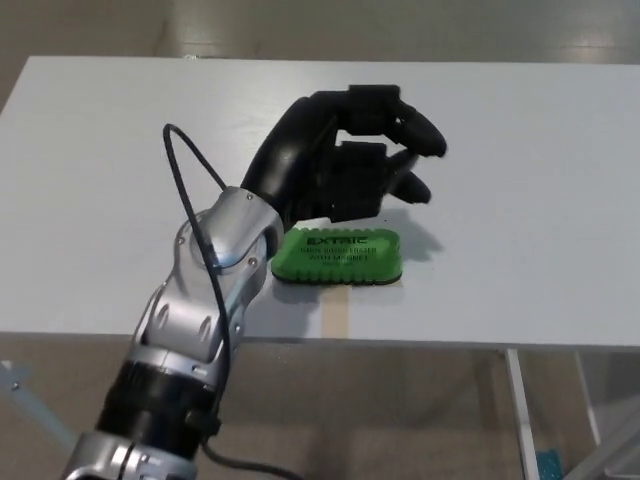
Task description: Use the left hand to press on the green eraser and wipe the desk from center to the left and then back to center.
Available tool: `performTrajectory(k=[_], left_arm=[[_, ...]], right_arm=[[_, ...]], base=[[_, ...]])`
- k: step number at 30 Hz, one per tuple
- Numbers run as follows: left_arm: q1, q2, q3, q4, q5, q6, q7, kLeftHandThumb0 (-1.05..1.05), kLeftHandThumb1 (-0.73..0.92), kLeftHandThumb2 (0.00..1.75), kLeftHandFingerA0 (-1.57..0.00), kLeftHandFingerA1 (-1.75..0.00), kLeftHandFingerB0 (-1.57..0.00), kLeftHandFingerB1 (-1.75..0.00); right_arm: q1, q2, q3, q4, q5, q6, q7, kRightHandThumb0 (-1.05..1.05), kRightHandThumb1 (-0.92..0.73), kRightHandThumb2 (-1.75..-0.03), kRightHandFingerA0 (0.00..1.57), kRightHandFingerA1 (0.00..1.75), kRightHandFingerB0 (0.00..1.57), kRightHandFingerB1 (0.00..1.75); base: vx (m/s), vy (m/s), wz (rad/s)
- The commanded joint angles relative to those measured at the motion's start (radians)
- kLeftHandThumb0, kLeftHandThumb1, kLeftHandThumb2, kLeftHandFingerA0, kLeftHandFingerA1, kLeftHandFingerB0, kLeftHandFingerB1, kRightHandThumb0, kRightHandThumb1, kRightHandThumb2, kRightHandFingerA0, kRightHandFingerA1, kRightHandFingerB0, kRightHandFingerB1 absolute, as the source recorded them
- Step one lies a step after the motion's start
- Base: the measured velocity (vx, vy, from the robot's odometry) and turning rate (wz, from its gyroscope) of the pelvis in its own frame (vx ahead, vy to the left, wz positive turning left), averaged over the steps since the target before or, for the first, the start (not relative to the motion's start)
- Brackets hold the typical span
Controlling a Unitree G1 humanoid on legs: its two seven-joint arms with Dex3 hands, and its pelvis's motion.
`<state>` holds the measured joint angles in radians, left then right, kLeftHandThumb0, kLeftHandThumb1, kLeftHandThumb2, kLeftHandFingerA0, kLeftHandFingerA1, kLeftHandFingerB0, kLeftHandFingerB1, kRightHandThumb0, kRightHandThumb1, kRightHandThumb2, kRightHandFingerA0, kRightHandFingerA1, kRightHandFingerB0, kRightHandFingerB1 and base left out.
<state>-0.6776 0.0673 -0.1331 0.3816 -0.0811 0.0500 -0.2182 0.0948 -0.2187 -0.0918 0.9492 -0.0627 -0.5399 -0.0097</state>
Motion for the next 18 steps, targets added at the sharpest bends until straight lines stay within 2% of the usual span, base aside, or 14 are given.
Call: performTrajectory(k=[1, 7, 14, 18], left_arm=[[-0.092, -0.054, 0.083, 0.257, 0.074, -0.091, 0.27, -0.08, 0.77, 0.8, -1.01, -0.9, -0.88, -1.0], [-0.128, -0.066, 0.135, 0.363, 0.05, -0.099, 0.283, -0.08, 0.79, 0.8, -1.02, -0.91, -0.88, -1.04], [-0.156, -0.039, 0.118, 0.527, 0.099, -0.158, 0.277, -0.08, 0.77, 0.82, -1.05, -0.92, -0.9, -1.08], [-0.143, -0.05, 0.117, 0.569, 0.103, -0.151, 0.283, -0.09, 0.8, 0.76, -1.03, -0.87, -0.88, -1.07]], right_arm=[[0.018, -0.002, 0.001, 0.007, 0.0, -0.053, 0.007, -0.4, -0.73, -0.62, 0.61, 0.5, 0.55, 0.39], [0.022, 0.002, 0.009, 0.002, -0.014, -0.068, -0.013, -0.4, -0.74, -0.62, 0.62, 0.5, 0.55, 0.39], [0.023, -0.005, 0.025, 0.015, -0.035, -0.083, -0.038, -0.4, -0.74, -0.62, 0.62, 0.49, 0.56, 0.4], [0.02, -0.008, 0.028, 0.019, -0.026, -0.076, -0.021, -0.4, -0.74, -0.62, 0.63, 0.5, 0.57, 0.4]], base=[[0.0, 0.0, 0.0], [0.0, 0.0, 0.0], [0.0, 0.0, 0.0], [0.0, 0.0, 0.0]])
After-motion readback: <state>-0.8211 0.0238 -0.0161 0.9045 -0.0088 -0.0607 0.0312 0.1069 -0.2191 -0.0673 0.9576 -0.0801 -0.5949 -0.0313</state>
